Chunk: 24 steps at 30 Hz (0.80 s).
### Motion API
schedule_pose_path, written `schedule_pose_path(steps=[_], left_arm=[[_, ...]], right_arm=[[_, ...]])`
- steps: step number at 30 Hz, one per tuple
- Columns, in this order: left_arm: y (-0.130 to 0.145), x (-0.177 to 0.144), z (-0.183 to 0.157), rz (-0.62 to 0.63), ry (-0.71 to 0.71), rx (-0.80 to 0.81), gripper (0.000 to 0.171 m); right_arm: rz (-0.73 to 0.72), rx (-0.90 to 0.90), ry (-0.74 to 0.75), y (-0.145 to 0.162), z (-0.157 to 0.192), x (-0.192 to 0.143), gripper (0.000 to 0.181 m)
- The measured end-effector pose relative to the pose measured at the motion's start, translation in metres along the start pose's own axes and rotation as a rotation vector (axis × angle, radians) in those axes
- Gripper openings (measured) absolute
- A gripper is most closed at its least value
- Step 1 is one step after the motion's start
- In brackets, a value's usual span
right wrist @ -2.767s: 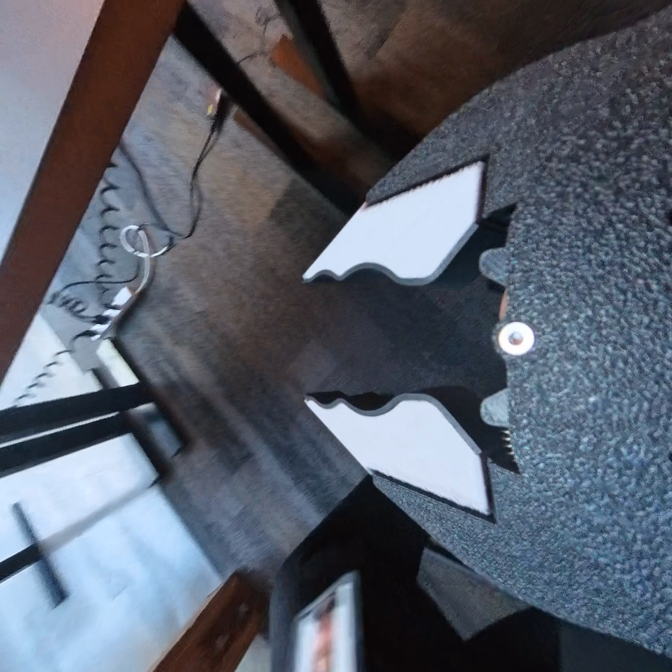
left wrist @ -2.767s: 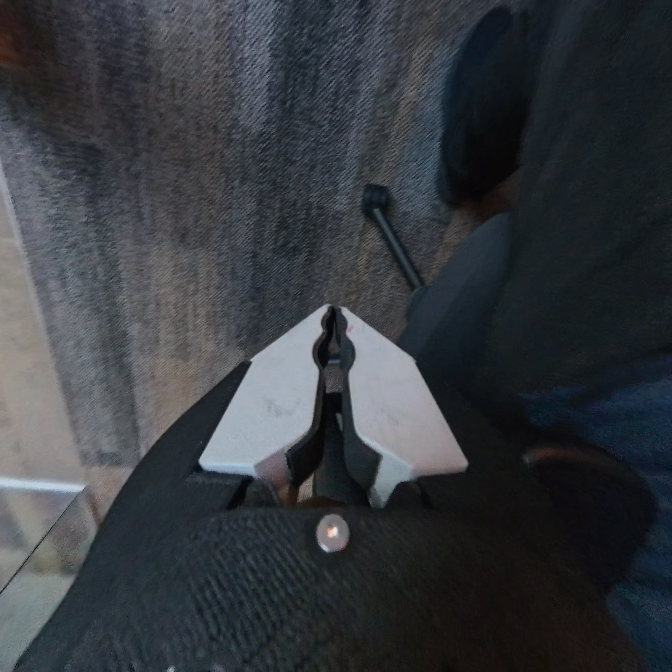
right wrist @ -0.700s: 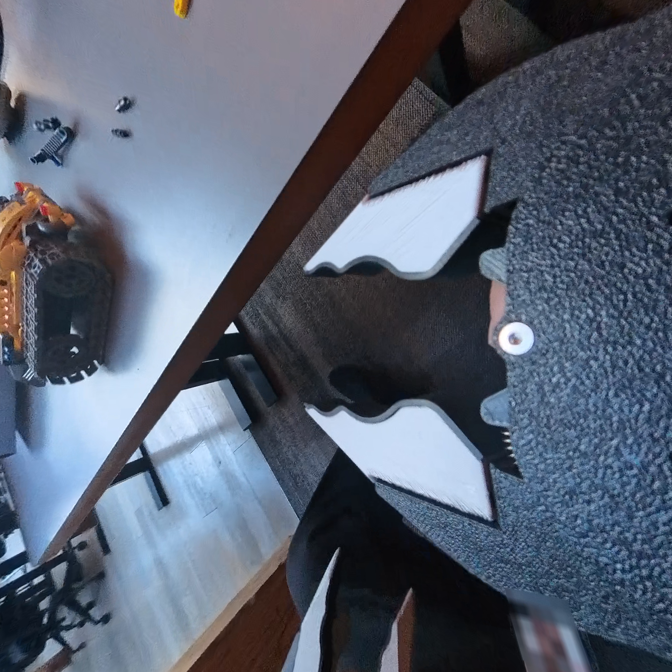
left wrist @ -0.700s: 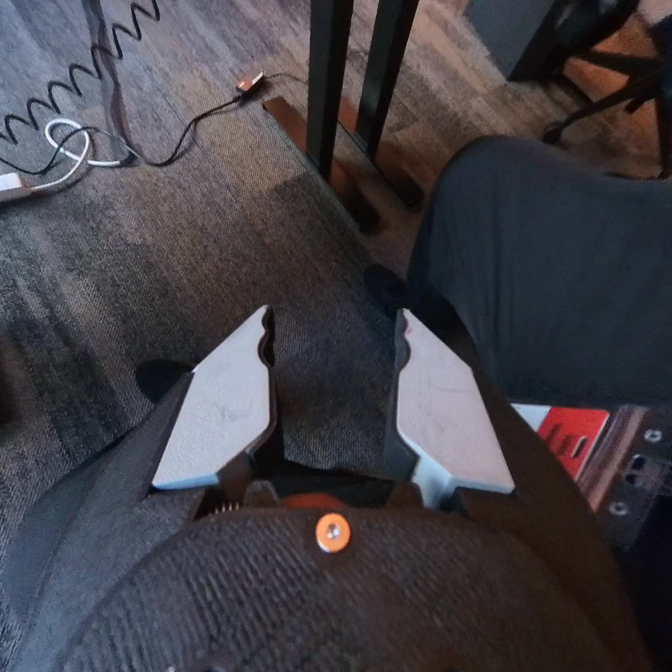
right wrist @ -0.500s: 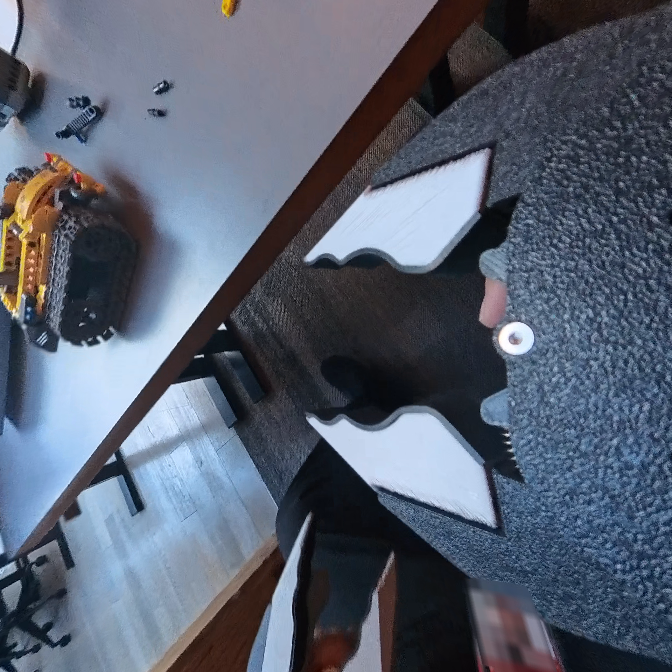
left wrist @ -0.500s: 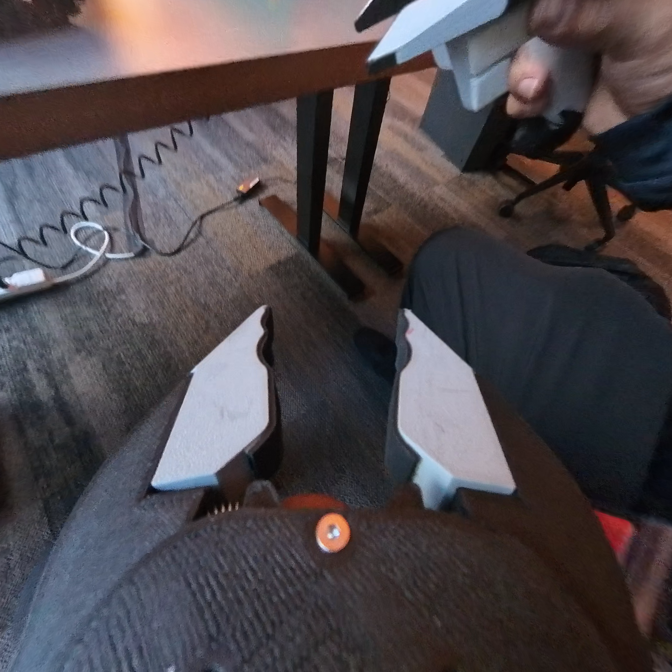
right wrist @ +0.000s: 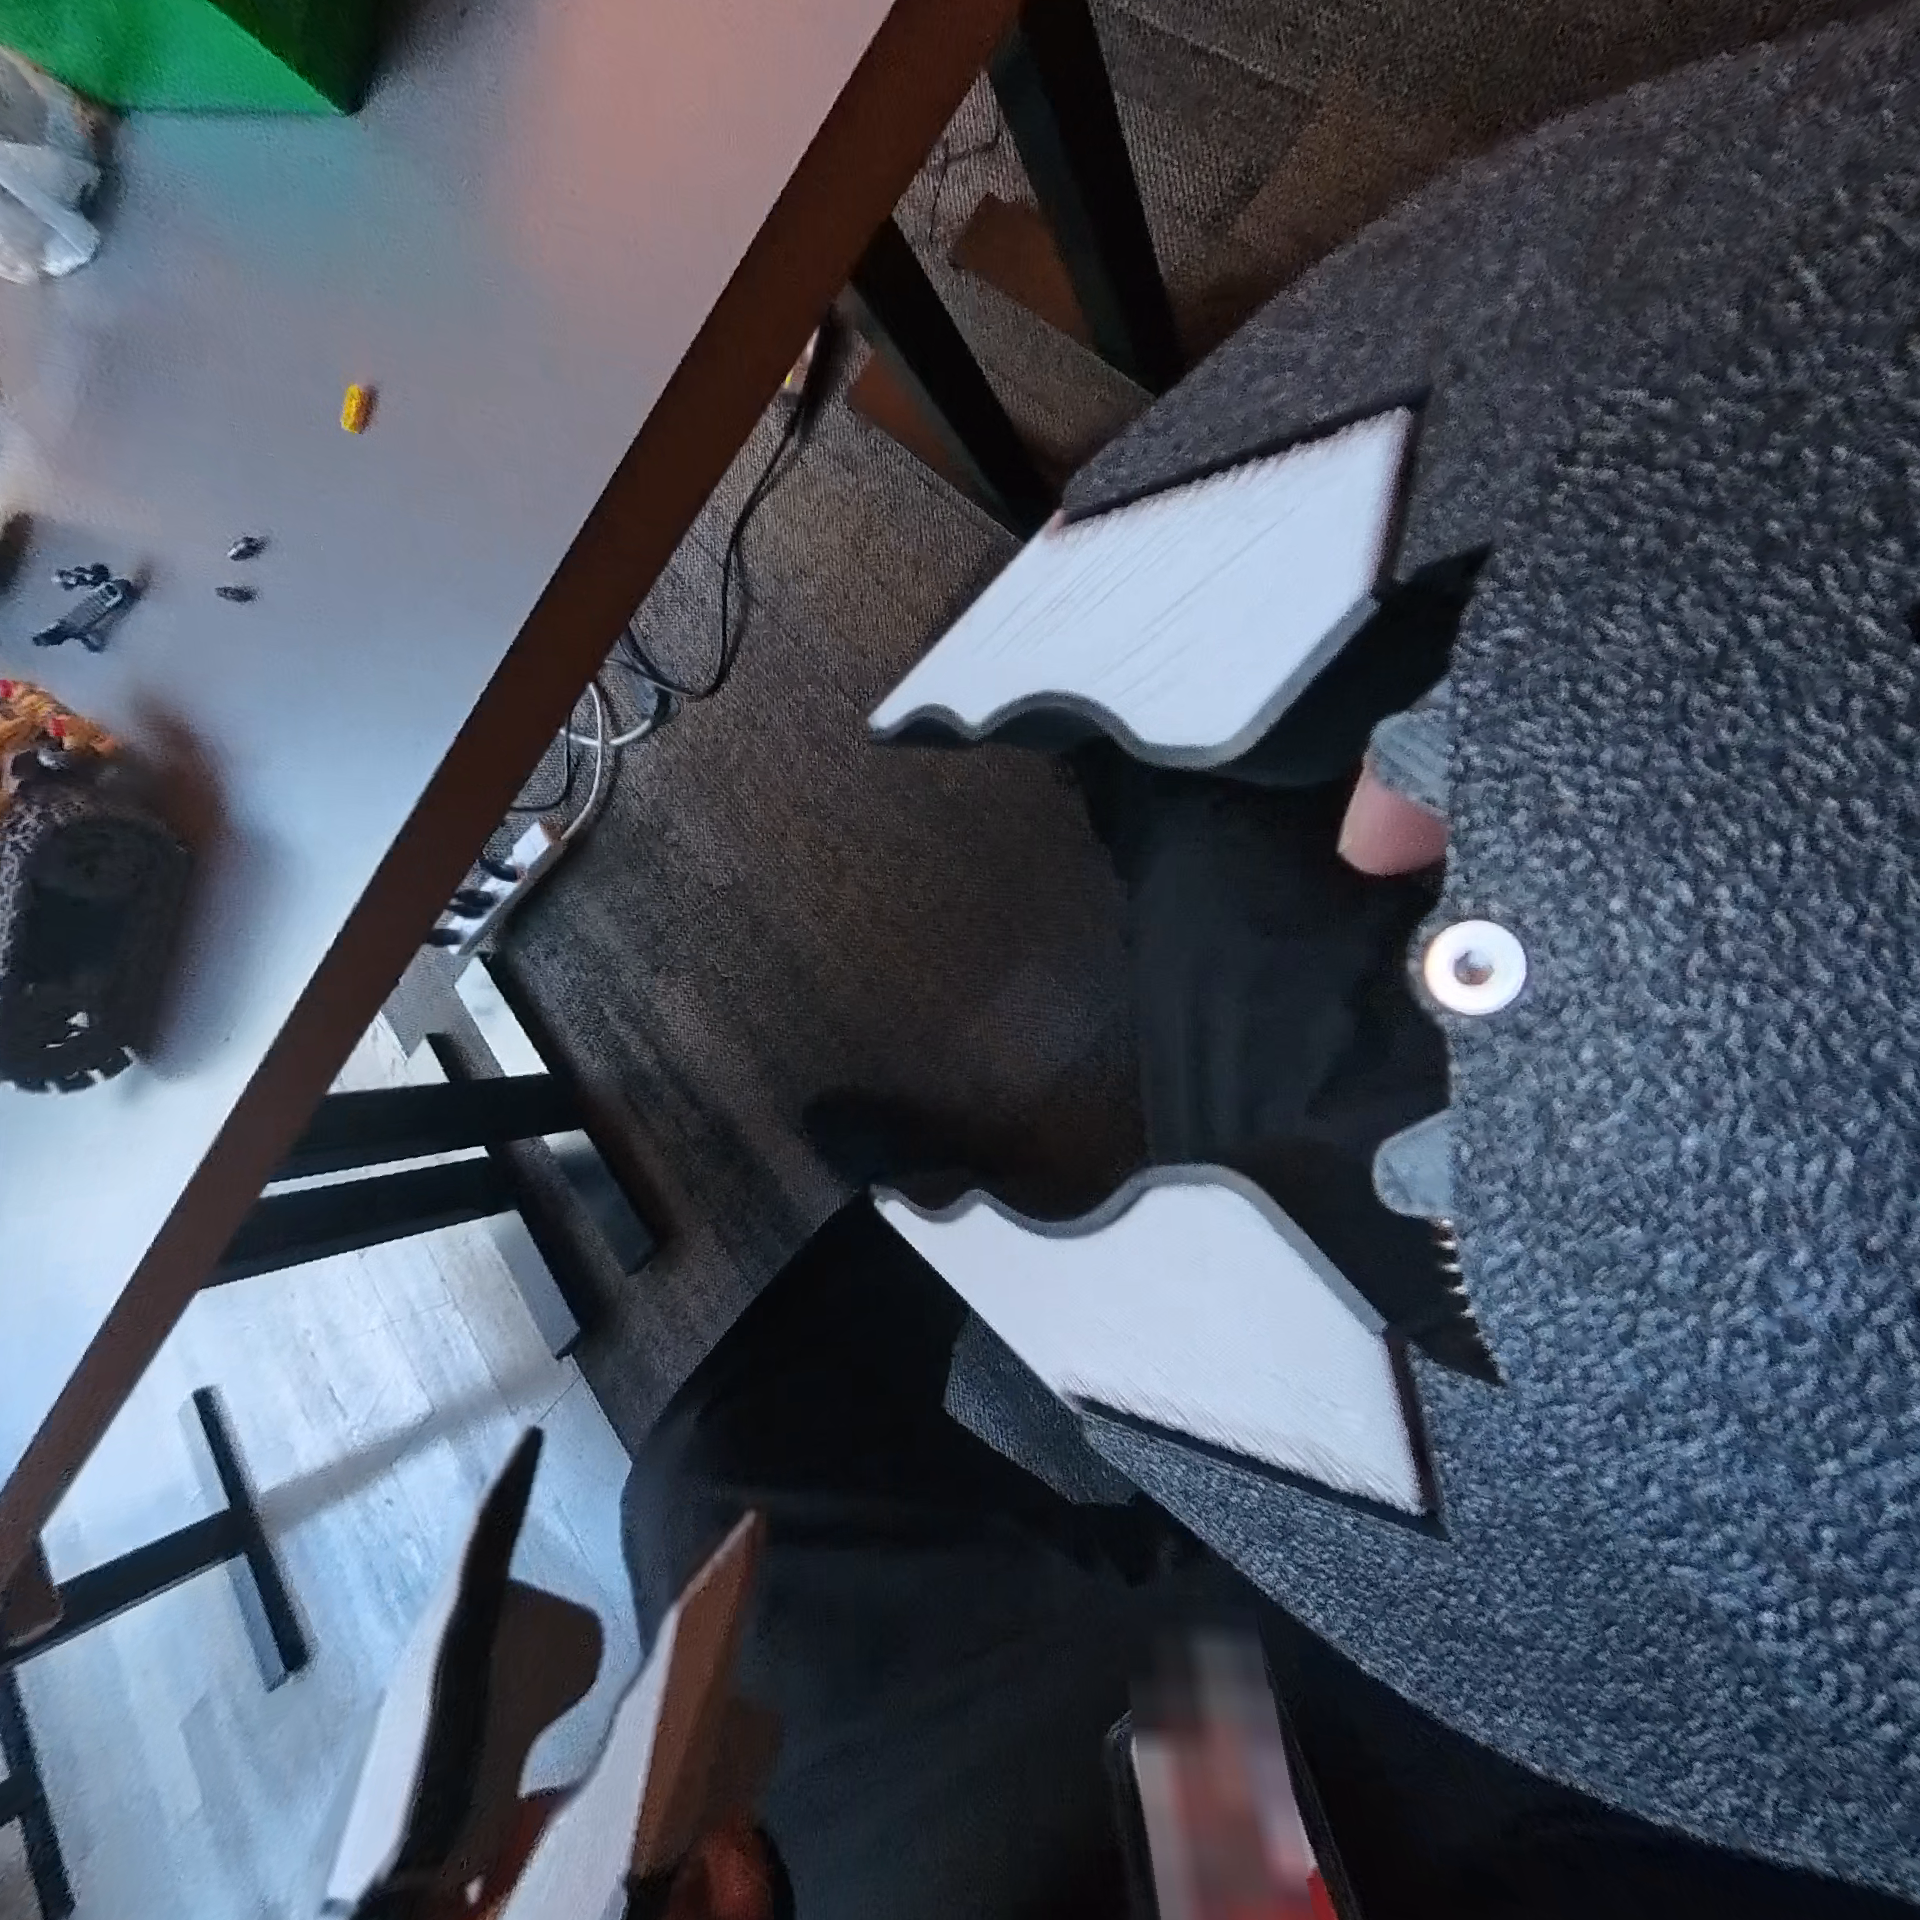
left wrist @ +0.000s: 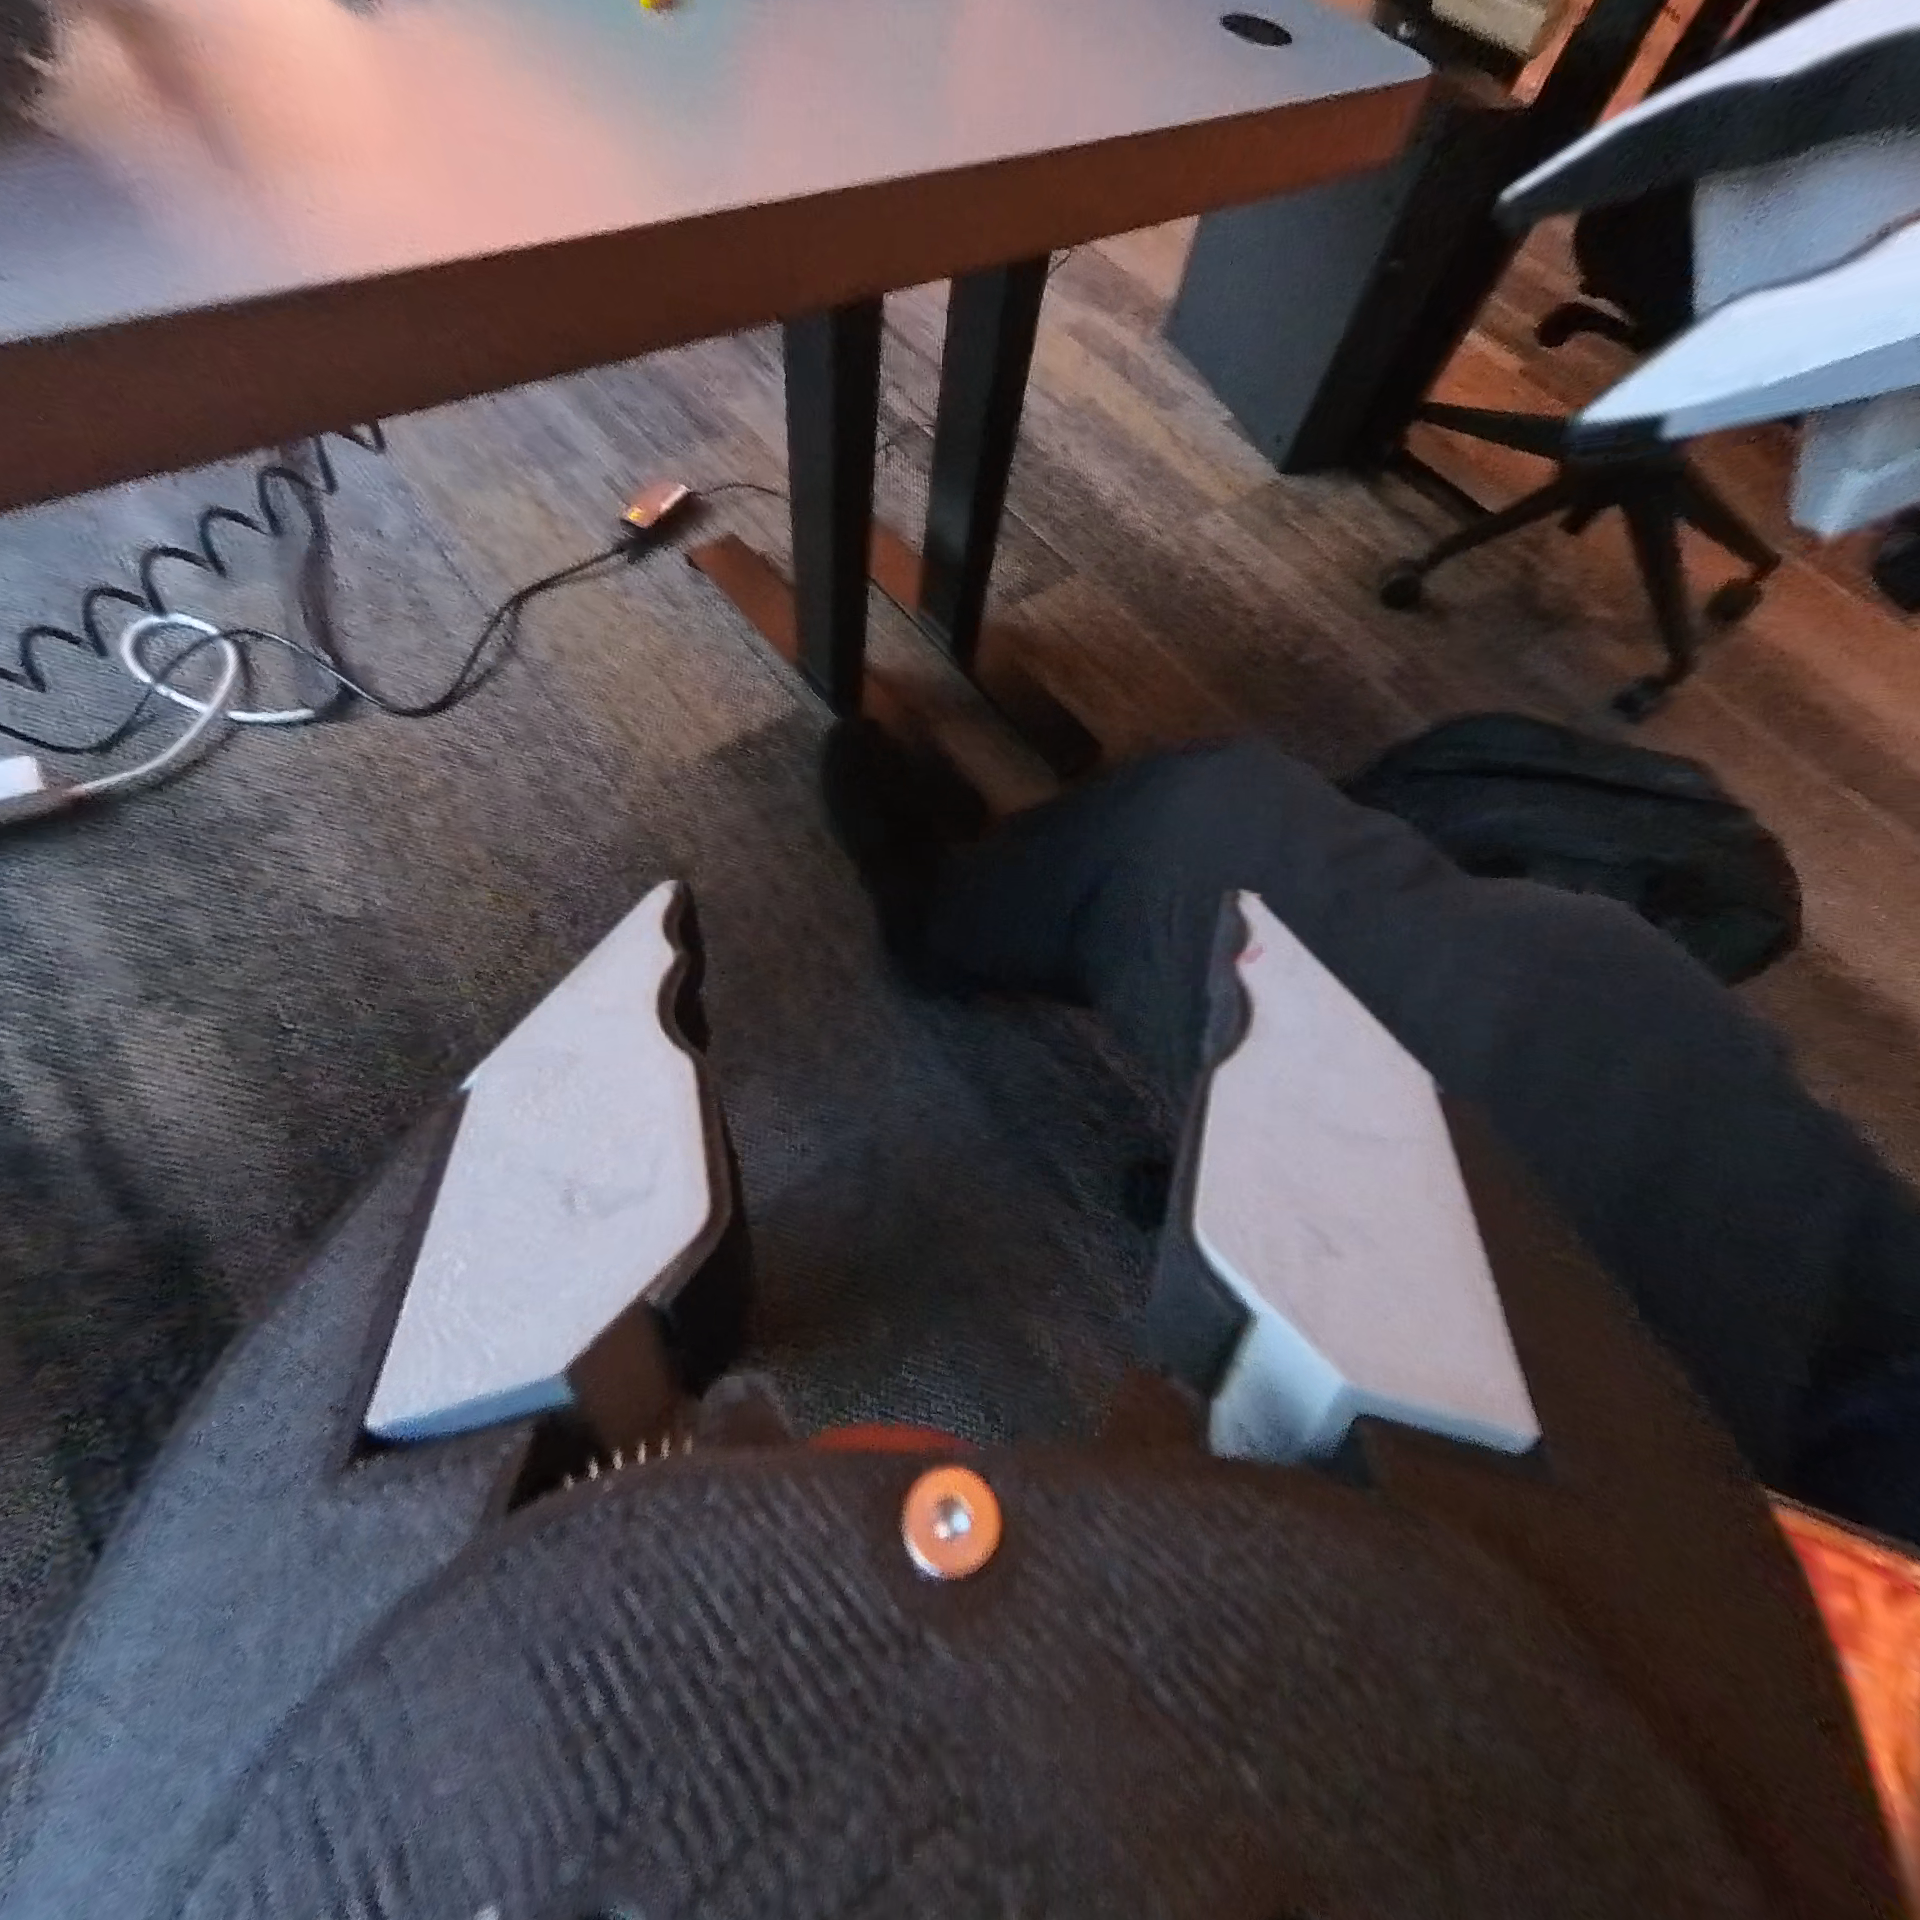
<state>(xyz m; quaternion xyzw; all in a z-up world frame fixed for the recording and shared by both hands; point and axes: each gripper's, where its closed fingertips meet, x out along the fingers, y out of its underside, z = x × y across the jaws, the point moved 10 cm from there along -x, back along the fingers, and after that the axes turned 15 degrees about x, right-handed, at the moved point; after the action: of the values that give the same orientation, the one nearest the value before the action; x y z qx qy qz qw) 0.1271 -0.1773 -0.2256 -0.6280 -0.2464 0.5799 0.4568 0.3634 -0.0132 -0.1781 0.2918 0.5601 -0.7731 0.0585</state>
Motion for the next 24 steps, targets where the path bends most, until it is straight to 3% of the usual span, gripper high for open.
schedule_pose_path(steps=[3, 7, 10, 12, 16, 21, 24], left_arm=[[0.006, 0.002, -0.004, 0.016, -0.019, 0.006, 0.095], [0.024, 0.005, 0.014, 0.064, -0.063, 0.058, 0.094], [0.040, 0.008, 0.035, 0.080, -0.075, -0.006, 0.093], [0.051, 0.009, 0.054, 0.070, -0.088, -0.059, 0.089], [0.066, 0.017, 0.092, 0.157, -0.069, -0.119, 0.084], [0.034, 0.019, 0.143, 0.128, -0.081, -0.024, 0.073], [0.007, 0.025, 0.178, 0.096, -0.079, 0.070, 0.075]], right_arm=[[0.005, 0.009, -0.045, -0.016, -0.011, 0.018, 0.081], [0.003, -0.051, -0.059, -0.050, -0.026, 0.071, 0.076], [-0.034, -0.109, -0.065, -0.087, -0.047, 0.105, 0.058], [-0.032, -0.111, -0.070, -0.115, -0.066, 0.129, 0.056], [-0.074, -0.123, -0.103, -0.170, -0.092, 0.179, 0.037], [-0.006, -0.168, -0.140, -0.219, -0.103, 0.254, 0.031], [0.017, -0.209, -0.176, -0.241, -0.110, 0.294, 0.031]])
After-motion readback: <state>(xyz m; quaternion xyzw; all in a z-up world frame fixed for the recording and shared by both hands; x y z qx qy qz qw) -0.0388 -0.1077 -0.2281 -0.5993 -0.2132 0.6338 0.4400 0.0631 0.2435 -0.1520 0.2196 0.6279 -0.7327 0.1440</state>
